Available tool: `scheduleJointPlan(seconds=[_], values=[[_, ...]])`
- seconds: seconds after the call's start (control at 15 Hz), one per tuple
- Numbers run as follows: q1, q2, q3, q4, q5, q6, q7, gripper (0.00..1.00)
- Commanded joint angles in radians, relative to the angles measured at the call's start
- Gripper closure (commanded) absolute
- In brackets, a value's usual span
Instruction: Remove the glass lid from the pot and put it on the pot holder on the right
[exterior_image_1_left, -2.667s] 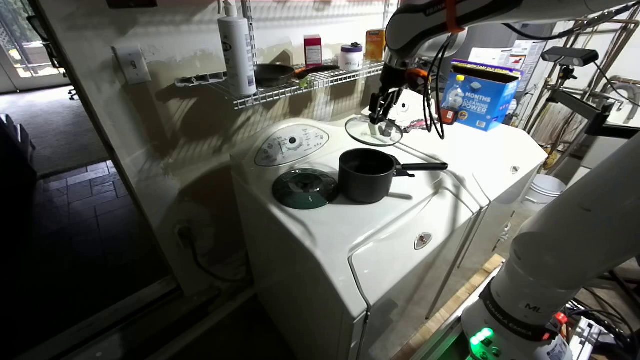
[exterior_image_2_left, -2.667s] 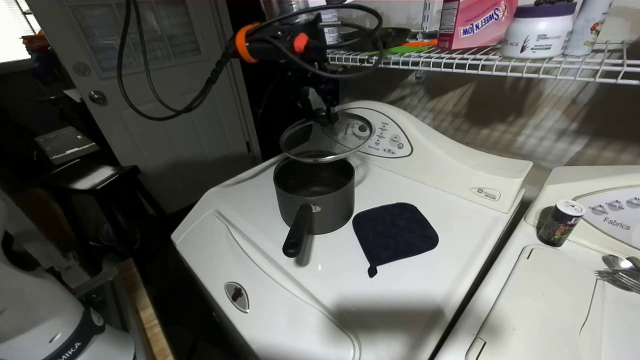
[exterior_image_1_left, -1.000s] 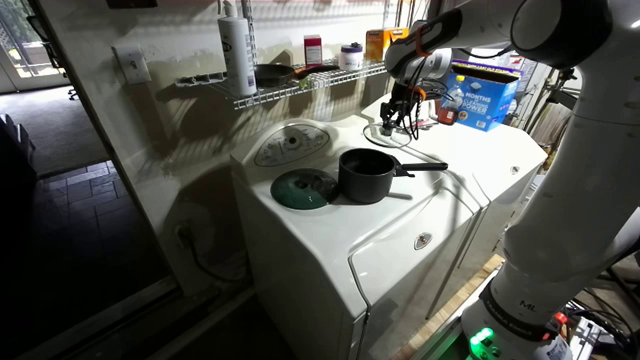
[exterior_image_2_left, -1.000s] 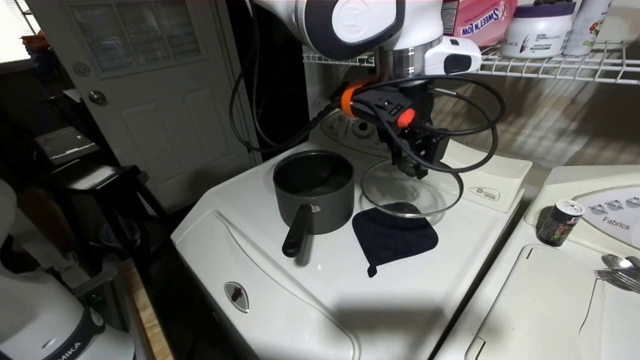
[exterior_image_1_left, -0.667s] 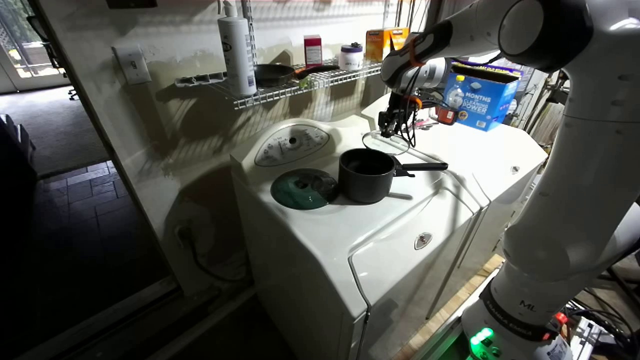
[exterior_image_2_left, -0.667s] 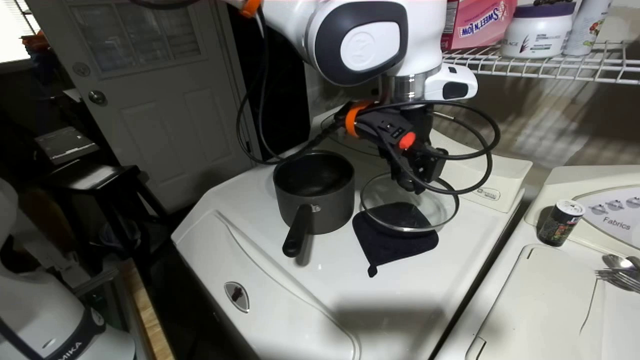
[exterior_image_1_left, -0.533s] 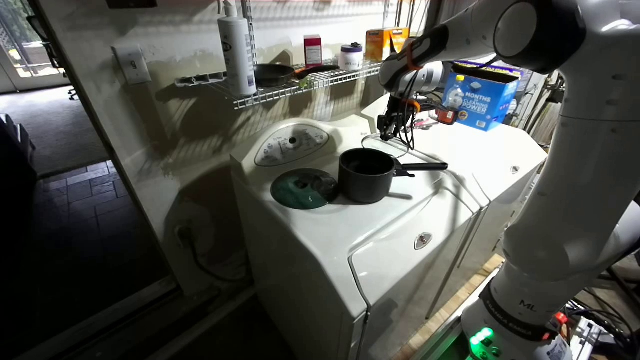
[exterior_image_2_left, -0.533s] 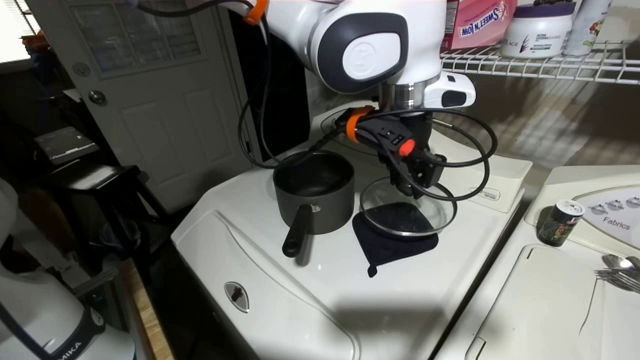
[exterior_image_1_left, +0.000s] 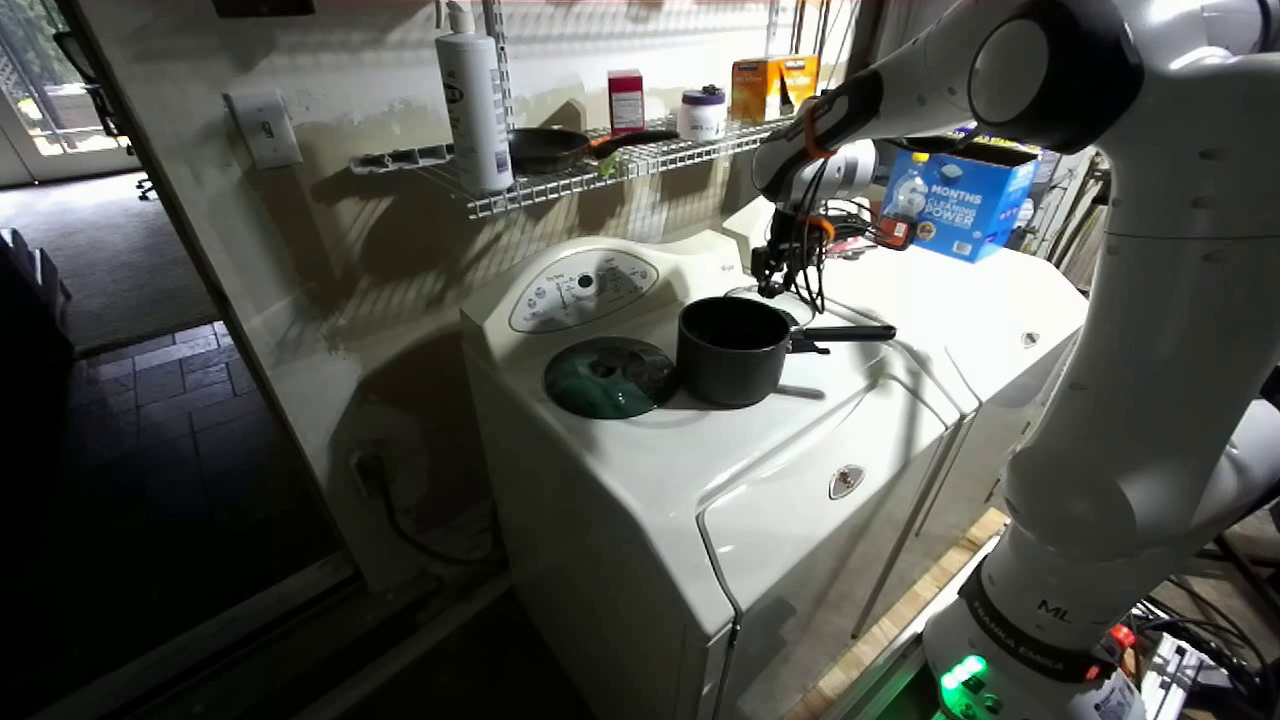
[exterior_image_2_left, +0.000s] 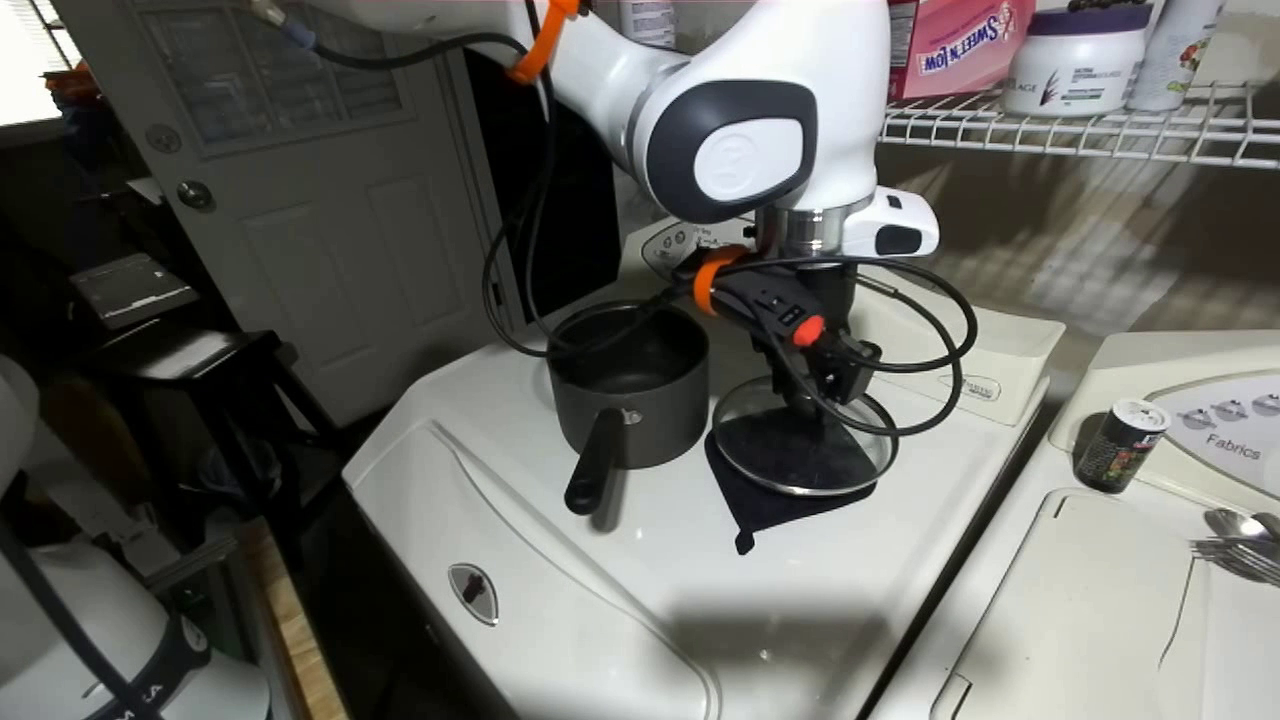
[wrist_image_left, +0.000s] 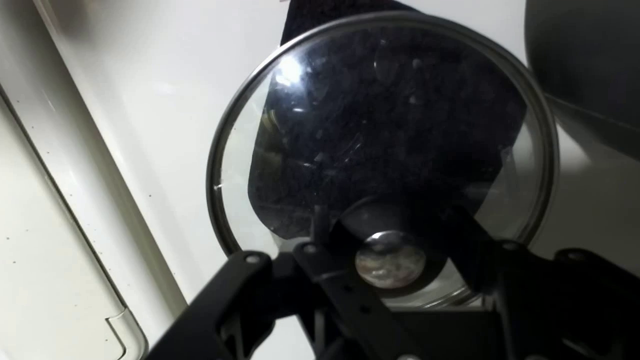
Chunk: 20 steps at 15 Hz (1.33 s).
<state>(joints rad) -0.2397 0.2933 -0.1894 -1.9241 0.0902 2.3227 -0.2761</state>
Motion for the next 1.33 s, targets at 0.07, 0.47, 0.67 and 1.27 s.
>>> scheduleJointPlan(seconds=[0.07, 0.47, 0.67, 1.27], values=[[-0.024, 0.007, 0.027, 0.002, 0.024, 0.020, -0.020, 0.66], [-0.028, 0.011, 0.031, -0.008, 0.025, 0.018, -0.020, 0.66], [-0.029, 0.012, 0.031, -0.011, 0.025, 0.019, -0.020, 0.66], [-0.028, -0.047, 0.030, -0.036, 0.024, 0.027, -0.027, 0.00]])
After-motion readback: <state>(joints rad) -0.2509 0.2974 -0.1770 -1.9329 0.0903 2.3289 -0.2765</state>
